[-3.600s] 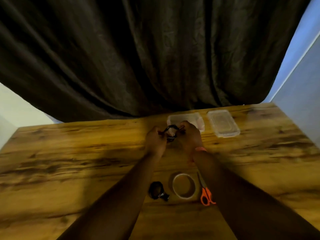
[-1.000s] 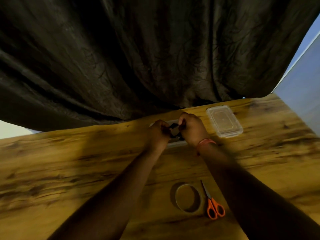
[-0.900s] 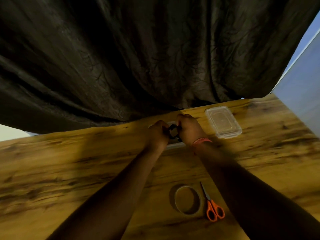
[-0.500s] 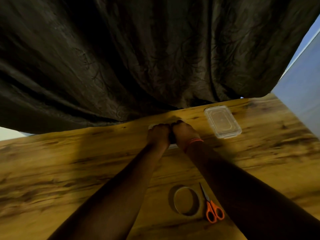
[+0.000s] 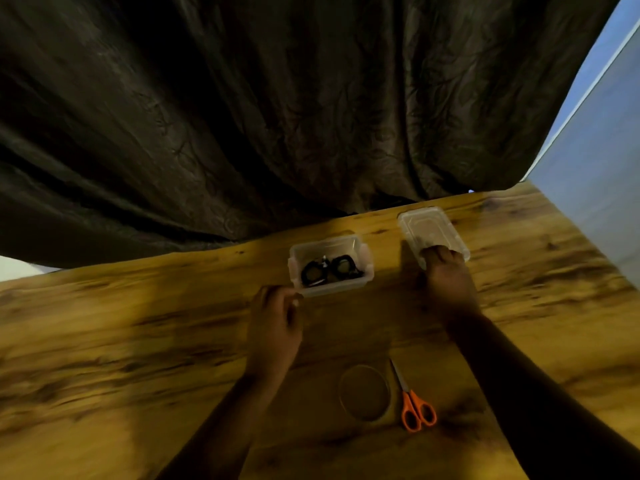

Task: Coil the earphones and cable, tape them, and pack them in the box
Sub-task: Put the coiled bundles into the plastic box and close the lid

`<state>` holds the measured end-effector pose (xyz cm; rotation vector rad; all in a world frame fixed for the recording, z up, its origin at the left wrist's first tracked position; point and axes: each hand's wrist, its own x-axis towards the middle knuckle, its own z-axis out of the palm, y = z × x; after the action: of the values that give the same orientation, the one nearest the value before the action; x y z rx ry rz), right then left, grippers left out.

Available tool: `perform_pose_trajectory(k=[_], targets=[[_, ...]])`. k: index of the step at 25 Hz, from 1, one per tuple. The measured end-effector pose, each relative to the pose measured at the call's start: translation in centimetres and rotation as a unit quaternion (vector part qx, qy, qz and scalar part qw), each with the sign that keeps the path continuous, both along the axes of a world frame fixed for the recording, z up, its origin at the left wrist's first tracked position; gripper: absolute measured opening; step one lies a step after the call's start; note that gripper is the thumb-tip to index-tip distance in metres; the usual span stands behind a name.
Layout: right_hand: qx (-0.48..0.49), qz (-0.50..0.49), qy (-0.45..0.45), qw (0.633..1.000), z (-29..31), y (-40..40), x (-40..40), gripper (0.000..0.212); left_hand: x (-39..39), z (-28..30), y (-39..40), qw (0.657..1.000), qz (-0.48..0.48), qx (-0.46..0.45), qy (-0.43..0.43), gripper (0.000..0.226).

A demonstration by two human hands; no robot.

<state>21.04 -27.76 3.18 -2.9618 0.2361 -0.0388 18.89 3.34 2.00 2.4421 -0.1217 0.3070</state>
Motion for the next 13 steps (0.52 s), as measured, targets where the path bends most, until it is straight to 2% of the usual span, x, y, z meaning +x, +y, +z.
perform_pose_trajectory(k=[2,5,9,11,13], targets=[[-0.032,-0.03,0.067,0.997,-0.6,-1.5,0.4,0.068,-1.0,-1.1,1.1,0.998,0.04,-0.024,0.036,0.021],[-0.07,-0.035,0.1,0.992,-1.1,-2.1,0.8,0.062,-1.6,-1.6,2.1,0.995,0.07,-0.03,0.068,0.022],[-0.125,0.016,0.132,0.983,-0.7,-1.8,0.3,0.109,-1.6,-0.9,2.7,0.992,0.084,-0.054,0.08,0.022],[-0.145,0.037,0.141,0.979,-0.6,-1.7,-0.4,0.107,-1.6,-0.4,2.4,0.99,0.088,-0.074,0.082,0.022],[-0.16,0.058,0.103,0.98,-0.9,-1.4,-1.2,0.084,-1.6,0.1,1.9,0.989,0.094,-0.086,0.08,0.022]])
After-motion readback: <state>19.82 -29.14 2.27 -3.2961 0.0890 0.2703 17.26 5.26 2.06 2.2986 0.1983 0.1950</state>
